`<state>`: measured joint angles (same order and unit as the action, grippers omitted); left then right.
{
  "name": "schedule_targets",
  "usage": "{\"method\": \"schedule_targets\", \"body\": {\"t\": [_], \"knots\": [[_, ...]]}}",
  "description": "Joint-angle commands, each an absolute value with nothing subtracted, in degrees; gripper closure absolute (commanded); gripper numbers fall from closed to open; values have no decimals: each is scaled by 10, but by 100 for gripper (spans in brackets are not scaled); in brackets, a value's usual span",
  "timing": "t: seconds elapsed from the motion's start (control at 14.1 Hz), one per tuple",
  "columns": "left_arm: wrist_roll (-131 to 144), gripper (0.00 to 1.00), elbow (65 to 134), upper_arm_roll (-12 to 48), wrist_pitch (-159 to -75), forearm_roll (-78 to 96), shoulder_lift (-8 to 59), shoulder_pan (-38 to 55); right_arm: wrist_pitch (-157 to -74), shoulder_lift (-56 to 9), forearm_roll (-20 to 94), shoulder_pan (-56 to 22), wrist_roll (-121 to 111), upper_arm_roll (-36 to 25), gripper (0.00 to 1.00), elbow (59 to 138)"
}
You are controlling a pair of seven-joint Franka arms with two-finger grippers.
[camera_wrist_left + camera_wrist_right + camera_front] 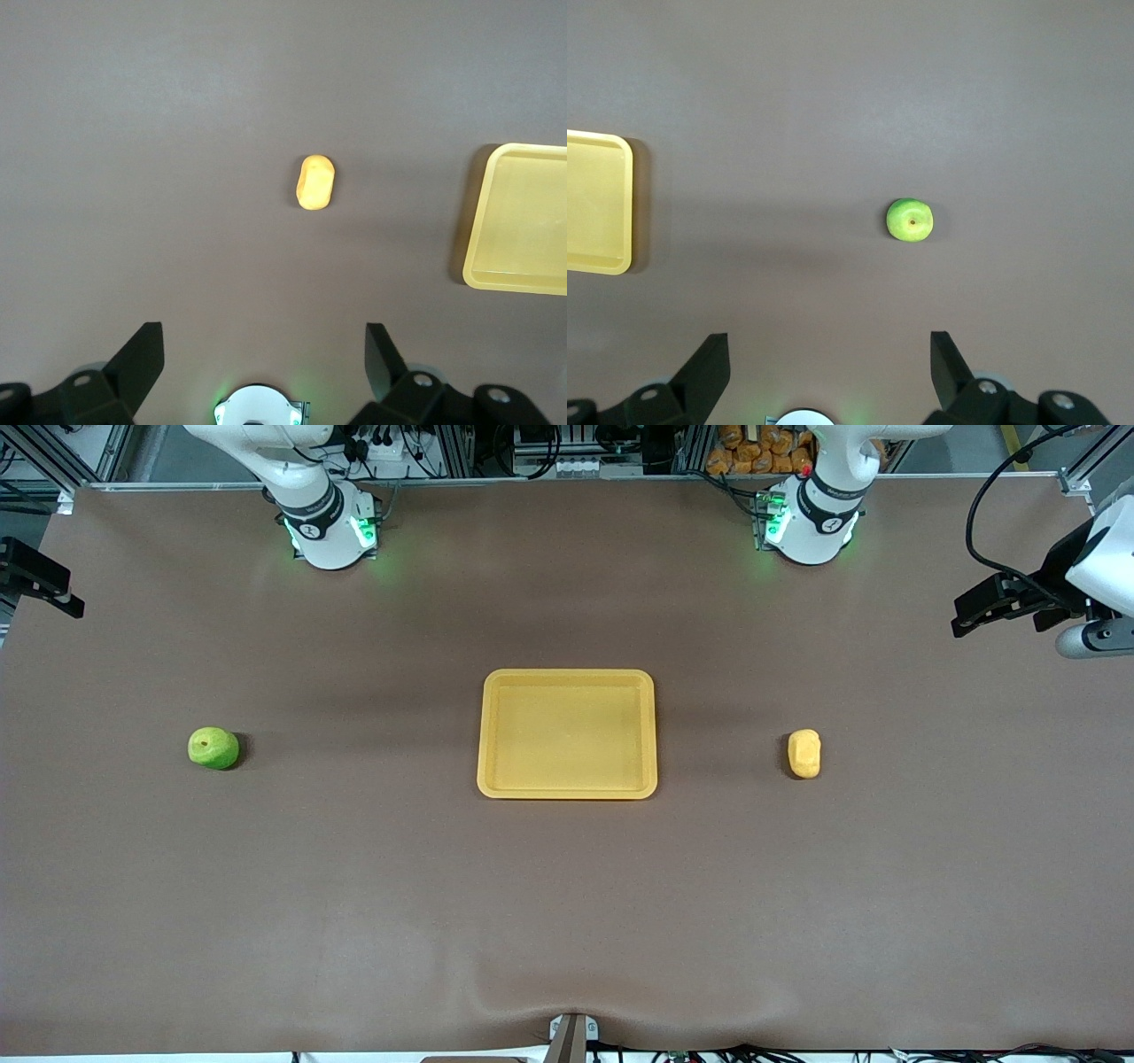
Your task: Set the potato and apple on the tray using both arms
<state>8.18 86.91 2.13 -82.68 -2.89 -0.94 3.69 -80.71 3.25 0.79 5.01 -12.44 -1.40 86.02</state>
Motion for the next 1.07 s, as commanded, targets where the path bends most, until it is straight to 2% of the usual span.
{"method": "schedule_targets", "body": {"t": [0.0, 0.28, 0.71, 0.85, 1.0], "knots": [[75, 0, 860, 21, -817, -28, -11, 38, -797, 27, 2, 56, -132, -11, 0, 849], [76, 0, 858, 21, -817, -22, -6, 40, -795, 24, 2, 57, -131, -11, 0, 849], [75, 0, 860, 25, -825, -24, 62, 40, -792, 11, 1, 58, -131, -11, 0, 847], [79, 0, 889, 29, -863, -30, 72, 42, -791, 4, -1, 58, -130, -11, 0, 844], [81, 0, 955, 35, -941, -30, 62, 39, -792, -1, 0, 68, -130, -11, 0, 844]]}}
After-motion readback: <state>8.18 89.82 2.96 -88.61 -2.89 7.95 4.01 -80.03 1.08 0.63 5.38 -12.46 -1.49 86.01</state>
